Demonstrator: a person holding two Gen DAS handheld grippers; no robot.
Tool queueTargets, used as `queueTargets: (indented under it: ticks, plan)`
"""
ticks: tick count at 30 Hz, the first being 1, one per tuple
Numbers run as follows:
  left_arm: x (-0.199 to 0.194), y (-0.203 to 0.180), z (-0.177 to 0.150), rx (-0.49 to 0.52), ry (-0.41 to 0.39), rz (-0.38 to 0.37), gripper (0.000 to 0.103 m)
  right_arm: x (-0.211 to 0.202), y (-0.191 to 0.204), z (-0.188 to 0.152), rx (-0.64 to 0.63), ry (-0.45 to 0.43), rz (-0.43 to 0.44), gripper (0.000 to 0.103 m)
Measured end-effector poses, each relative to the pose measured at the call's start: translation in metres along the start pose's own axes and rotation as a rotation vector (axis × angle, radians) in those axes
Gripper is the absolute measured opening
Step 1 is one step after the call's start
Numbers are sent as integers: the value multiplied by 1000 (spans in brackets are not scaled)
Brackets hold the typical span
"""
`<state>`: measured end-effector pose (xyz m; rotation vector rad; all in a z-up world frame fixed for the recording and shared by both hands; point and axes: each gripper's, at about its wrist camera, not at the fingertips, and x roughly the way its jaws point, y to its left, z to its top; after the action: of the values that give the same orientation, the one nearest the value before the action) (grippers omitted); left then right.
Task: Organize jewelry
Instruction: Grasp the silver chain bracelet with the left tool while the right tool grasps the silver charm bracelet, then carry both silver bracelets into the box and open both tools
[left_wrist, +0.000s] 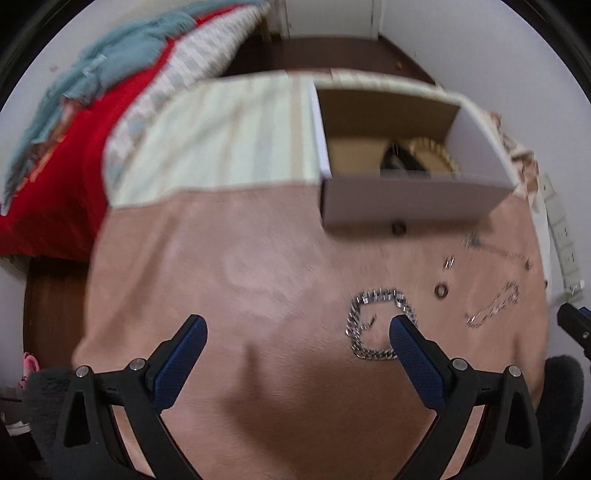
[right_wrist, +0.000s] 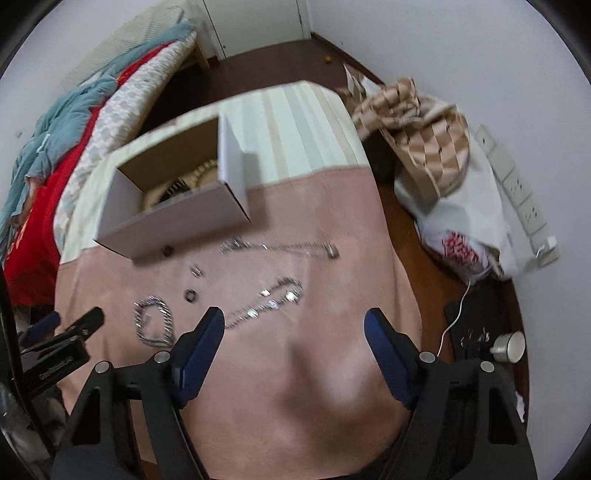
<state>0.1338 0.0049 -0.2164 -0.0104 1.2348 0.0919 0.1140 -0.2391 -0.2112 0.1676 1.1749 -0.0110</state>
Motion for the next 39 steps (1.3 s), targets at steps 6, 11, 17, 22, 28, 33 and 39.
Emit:
queueTargets:
  ticks: [6, 11, 17, 22, 28, 33, 39]
  plan:
    - [33, -24, -4, 63, 69, -35, 78, 19, -20, -4, 35, 28, -5, 80]
    - [32, -39, -6, 107, 32, -79, 23, 25, -29, 4, 62, 35, -3, 80]
    - [27, -44, -7, 120, 33, -96, 6, 37, -33, 9, 72, 46, 7, 80]
    - [13, -30, -13, 83, 14, -108, 6, 55, -16, 10, 26, 57, 15, 61]
    - [-4, -17, -13, 58, -5, -127, 6, 77, 9, 9, -59, 49, -35, 51]
    - [-11, -10, -7, 62, -22, -146, 6, 77, 19, 6, -85, 43, -27, 5]
    - [-32, -9, 6, 58, -59, -201, 6, 51, 19, 2, -46, 16, 77, 5]
